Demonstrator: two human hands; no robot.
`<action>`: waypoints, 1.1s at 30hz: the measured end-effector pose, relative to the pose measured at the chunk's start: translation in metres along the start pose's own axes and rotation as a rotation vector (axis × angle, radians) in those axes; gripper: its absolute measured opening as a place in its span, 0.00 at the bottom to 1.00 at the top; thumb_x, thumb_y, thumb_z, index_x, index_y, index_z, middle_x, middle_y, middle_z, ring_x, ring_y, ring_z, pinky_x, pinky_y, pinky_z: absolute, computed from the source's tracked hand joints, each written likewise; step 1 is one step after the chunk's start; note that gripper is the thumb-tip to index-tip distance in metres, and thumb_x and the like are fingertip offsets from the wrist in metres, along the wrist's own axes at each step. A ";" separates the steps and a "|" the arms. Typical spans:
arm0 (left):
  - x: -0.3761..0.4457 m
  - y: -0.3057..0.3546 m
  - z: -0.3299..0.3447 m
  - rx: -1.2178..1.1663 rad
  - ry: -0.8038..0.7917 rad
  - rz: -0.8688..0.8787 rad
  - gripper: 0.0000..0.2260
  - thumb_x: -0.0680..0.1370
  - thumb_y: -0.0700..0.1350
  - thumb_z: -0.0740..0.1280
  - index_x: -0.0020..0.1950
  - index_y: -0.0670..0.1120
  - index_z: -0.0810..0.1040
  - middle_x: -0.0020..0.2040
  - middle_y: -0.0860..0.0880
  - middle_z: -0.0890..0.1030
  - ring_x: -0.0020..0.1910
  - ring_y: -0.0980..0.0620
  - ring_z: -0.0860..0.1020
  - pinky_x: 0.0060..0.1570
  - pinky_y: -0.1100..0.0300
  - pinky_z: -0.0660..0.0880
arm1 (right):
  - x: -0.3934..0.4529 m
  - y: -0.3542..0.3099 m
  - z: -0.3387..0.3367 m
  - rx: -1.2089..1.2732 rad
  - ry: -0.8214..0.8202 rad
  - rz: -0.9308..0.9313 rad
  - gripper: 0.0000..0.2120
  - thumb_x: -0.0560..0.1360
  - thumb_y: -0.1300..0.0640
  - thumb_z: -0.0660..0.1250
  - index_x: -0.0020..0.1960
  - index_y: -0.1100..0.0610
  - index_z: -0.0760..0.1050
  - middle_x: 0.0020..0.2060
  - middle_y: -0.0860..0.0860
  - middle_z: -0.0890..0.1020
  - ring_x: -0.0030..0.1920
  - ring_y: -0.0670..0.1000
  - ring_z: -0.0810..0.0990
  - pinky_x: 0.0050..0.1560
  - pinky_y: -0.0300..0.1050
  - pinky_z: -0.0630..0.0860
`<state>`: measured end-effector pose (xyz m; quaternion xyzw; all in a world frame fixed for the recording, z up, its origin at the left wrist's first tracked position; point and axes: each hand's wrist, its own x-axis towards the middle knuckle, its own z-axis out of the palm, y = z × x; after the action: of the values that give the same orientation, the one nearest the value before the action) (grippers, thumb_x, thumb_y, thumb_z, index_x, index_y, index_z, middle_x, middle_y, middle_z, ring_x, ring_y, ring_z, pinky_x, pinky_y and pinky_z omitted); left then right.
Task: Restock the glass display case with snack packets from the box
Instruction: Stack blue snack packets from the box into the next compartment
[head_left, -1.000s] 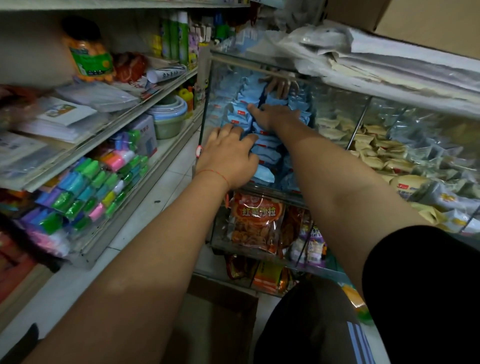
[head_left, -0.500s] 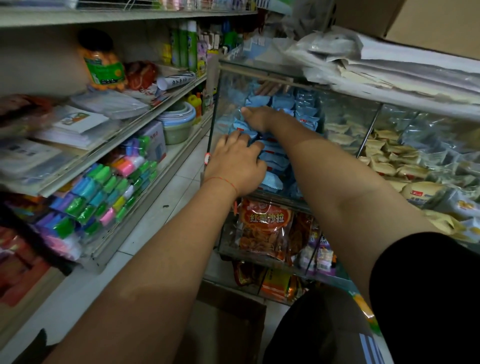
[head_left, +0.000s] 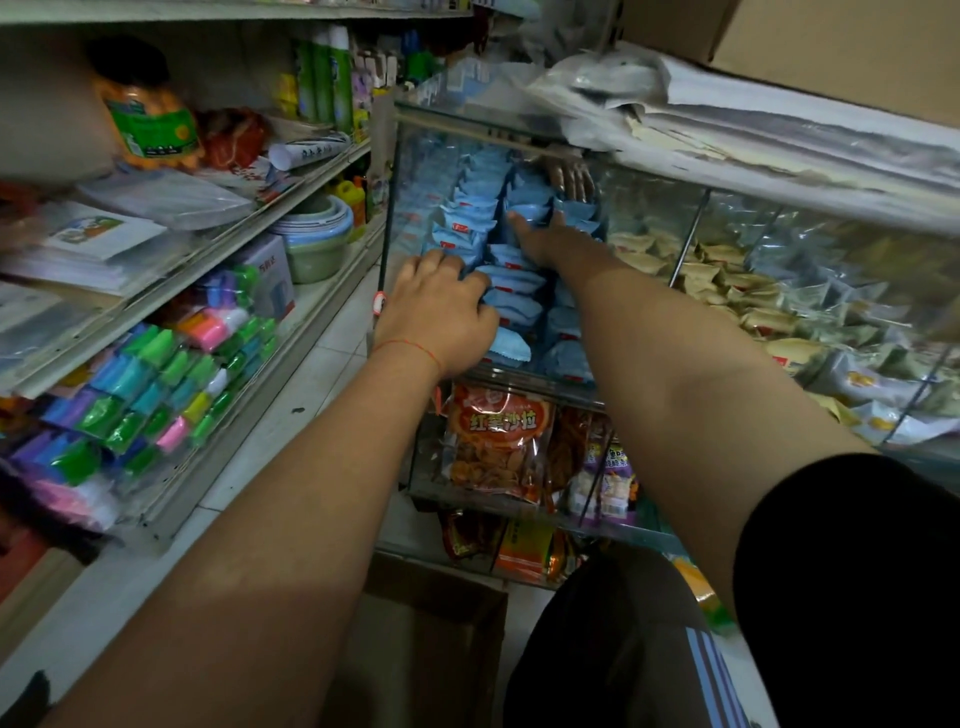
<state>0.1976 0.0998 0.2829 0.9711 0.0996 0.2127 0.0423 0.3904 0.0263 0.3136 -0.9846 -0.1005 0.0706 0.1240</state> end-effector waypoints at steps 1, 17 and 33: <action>0.000 0.000 0.001 -0.002 0.000 -0.002 0.21 0.79 0.51 0.55 0.70 0.48 0.73 0.68 0.44 0.72 0.69 0.45 0.64 0.69 0.52 0.57 | -0.003 -0.001 0.001 -0.006 0.015 0.012 0.49 0.68 0.22 0.43 0.79 0.51 0.41 0.77 0.59 0.54 0.76 0.63 0.55 0.75 0.61 0.51; -0.005 0.003 -0.007 -0.250 -0.013 -0.094 0.29 0.77 0.46 0.57 0.78 0.47 0.53 0.70 0.39 0.67 0.70 0.42 0.63 0.70 0.49 0.58 | -0.077 -0.015 0.012 -0.016 0.056 -0.434 0.30 0.81 0.39 0.42 0.79 0.49 0.43 0.79 0.53 0.45 0.78 0.54 0.42 0.75 0.59 0.39; -0.066 0.049 -0.003 0.049 0.179 -0.037 0.12 0.71 0.44 0.57 0.44 0.41 0.79 0.45 0.41 0.79 0.47 0.40 0.75 0.44 0.49 0.71 | -0.229 0.066 0.018 -0.368 0.294 -0.445 0.18 0.80 0.55 0.53 0.66 0.62 0.65 0.63 0.62 0.67 0.64 0.62 0.66 0.58 0.54 0.69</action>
<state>0.1464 0.0378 0.2656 0.9470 0.1262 0.2952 0.0131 0.1769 -0.0819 0.3054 -0.9441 -0.3055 -0.1204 -0.0305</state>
